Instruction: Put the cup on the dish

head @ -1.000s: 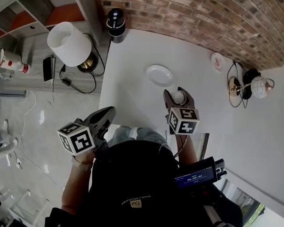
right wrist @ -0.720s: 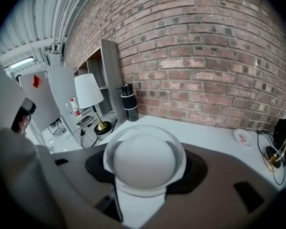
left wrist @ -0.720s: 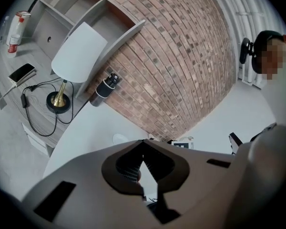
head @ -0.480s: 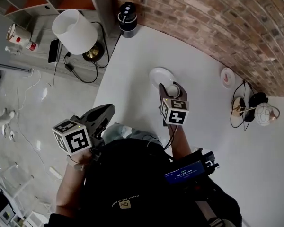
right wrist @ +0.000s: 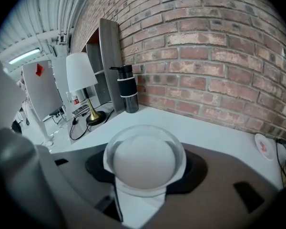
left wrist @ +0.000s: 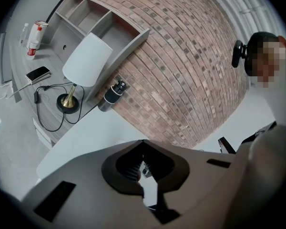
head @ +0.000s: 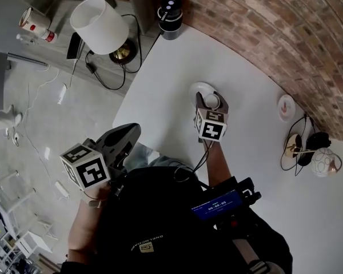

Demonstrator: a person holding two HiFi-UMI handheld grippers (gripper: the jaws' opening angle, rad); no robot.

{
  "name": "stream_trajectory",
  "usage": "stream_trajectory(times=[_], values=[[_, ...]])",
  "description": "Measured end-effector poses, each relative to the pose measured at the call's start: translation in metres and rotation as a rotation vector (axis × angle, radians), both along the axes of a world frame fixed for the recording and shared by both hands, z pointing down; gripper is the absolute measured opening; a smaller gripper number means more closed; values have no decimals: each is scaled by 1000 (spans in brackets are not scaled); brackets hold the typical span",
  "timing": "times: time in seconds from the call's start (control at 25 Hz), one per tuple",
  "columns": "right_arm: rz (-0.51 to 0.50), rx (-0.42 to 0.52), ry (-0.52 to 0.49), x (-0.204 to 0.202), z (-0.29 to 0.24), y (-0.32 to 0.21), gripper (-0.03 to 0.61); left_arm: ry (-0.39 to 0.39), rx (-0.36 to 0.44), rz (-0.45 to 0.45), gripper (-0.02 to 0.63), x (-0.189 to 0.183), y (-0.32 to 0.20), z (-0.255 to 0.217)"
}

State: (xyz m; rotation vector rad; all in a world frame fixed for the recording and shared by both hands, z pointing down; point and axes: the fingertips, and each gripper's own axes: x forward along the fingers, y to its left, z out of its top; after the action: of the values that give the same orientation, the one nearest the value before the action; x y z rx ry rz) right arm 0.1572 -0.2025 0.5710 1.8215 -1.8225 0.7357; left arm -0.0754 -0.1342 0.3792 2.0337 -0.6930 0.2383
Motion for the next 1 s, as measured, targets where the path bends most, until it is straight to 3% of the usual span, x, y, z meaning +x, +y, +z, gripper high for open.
stream_trajectory(times=[0.4, 1.0], values=[[-31, -39, 12, 1, 40, -20, 249, -36, -26, -109, 6, -10, -2, 12], [-39, -81, 28, 6, 76, -33, 249, -40, -68, -155, 6, -2, 8, 25]])
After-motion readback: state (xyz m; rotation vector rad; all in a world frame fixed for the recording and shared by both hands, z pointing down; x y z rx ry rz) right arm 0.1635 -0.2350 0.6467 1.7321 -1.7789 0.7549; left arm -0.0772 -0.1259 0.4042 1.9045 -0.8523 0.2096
